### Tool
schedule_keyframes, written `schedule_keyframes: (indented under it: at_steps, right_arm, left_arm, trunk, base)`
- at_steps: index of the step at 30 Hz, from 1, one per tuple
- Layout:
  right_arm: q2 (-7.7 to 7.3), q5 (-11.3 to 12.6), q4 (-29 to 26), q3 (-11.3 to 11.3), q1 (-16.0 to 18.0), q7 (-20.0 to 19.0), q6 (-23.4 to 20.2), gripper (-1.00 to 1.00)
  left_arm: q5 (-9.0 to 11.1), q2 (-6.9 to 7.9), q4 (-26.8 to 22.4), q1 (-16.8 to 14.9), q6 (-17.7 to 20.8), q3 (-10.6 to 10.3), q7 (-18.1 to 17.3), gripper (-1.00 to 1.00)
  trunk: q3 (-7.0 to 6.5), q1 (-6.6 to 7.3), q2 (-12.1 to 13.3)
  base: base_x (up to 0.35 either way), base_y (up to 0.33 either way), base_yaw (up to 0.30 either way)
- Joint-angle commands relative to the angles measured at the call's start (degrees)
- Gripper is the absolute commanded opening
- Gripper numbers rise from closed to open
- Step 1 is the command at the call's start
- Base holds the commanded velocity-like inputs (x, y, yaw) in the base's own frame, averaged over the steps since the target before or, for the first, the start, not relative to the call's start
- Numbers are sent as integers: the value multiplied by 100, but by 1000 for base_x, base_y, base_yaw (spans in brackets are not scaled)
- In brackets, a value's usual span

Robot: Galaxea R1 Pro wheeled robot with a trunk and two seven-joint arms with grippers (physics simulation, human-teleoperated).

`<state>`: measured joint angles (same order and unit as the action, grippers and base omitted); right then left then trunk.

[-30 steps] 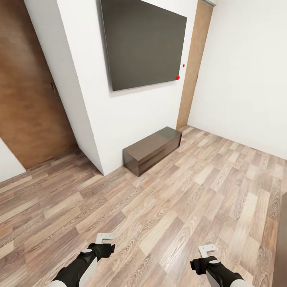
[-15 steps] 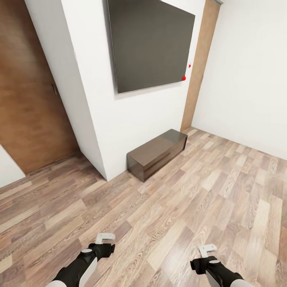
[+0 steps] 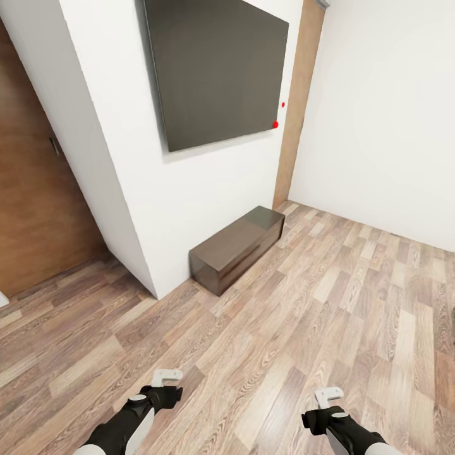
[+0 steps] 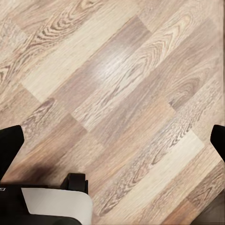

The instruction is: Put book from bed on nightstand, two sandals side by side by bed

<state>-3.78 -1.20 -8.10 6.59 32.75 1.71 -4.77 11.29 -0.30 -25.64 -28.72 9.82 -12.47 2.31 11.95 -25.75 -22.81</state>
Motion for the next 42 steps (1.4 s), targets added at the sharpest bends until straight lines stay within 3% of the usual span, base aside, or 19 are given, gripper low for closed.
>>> schedule_keyframes:
  at_steps: [1, 23, 42]
  right_arm:
    - [-1, -12, -11, 44, 1, 17, -41, 100]
    - [1, -12, -12, 44, 2, 13, -41, 100]
    - [1, -12, -9, 44, 0, 13, -41, 100]
  left_arm:
    - [58, 7, -11, -2, 28, -36, 24, 100]
    - [60, 11, -11, -2, 29, -36, 24, 100]
    - [59, 18, -14, -2, 26, -36, 24, 100]
  trunk:
    - [11, -4, -11]
    - [11, -4, -11]
    - [11, -4, -11]
  base:
    - [58, 29, -284]
    - [18, 11, -291]
    - [224, 99, -169]
